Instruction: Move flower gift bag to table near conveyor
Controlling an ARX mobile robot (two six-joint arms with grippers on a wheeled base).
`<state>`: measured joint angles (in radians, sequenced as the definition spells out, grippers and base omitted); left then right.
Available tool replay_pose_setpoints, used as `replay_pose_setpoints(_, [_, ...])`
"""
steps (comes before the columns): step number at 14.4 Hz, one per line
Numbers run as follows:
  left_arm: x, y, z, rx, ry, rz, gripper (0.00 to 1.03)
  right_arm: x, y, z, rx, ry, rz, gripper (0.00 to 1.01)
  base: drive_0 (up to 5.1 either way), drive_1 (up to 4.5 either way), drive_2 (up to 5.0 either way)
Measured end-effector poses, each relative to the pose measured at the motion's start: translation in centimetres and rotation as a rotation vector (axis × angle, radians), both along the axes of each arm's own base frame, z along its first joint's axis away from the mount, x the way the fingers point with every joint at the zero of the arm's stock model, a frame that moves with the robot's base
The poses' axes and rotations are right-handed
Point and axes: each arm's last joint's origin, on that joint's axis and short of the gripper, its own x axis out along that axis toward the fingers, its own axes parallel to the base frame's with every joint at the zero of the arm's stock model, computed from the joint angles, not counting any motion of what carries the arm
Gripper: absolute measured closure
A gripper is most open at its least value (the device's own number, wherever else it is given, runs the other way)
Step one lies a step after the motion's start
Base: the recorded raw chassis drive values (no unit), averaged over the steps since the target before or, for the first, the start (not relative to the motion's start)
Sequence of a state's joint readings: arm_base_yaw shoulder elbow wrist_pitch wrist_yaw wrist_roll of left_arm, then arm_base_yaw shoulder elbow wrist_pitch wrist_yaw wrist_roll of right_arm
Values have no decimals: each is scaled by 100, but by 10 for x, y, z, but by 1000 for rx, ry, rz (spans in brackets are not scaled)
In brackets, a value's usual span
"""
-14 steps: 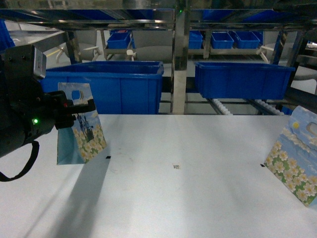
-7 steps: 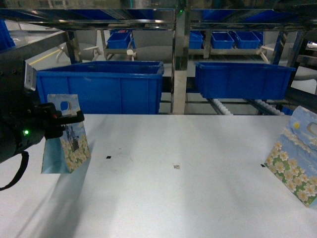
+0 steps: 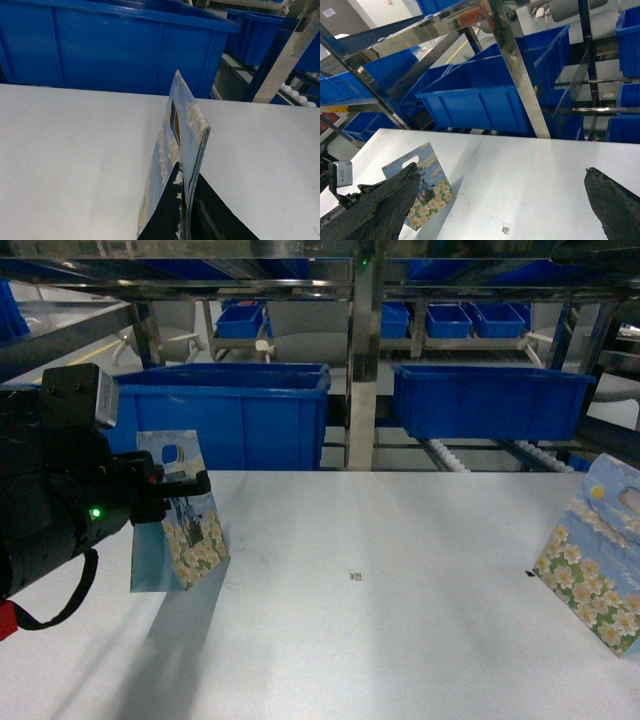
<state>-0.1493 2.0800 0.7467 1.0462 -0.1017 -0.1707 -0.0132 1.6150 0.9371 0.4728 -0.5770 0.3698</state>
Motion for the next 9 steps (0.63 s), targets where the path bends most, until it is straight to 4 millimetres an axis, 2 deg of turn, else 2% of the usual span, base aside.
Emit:
replay_pose_setpoints(1, [4, -1, -3, 13, -6, 1, 101, 0, 0, 0, 0, 0, 0, 3, 0, 0, 0])
replay_pose_setpoints(2, [4, -1, -3, 15, -6, 4, 96, 0, 0, 0, 0, 0, 0, 3, 0, 0, 0])
replay_pose_setpoints(7, [4, -2, -6, 22, 15, 13, 32, 0, 0, 0, 0, 0, 0, 3, 0, 0, 0])
replay_pose_setpoints(8, [2, -6, -2, 23, 42, 25, 19, 0, 0, 0, 0, 0, 0, 3, 0, 0, 0])
replay_pose_setpoints(9, [1, -12, 14, 5, 30, 20, 7, 0, 0, 0, 0, 0, 0, 3, 0, 0, 0])
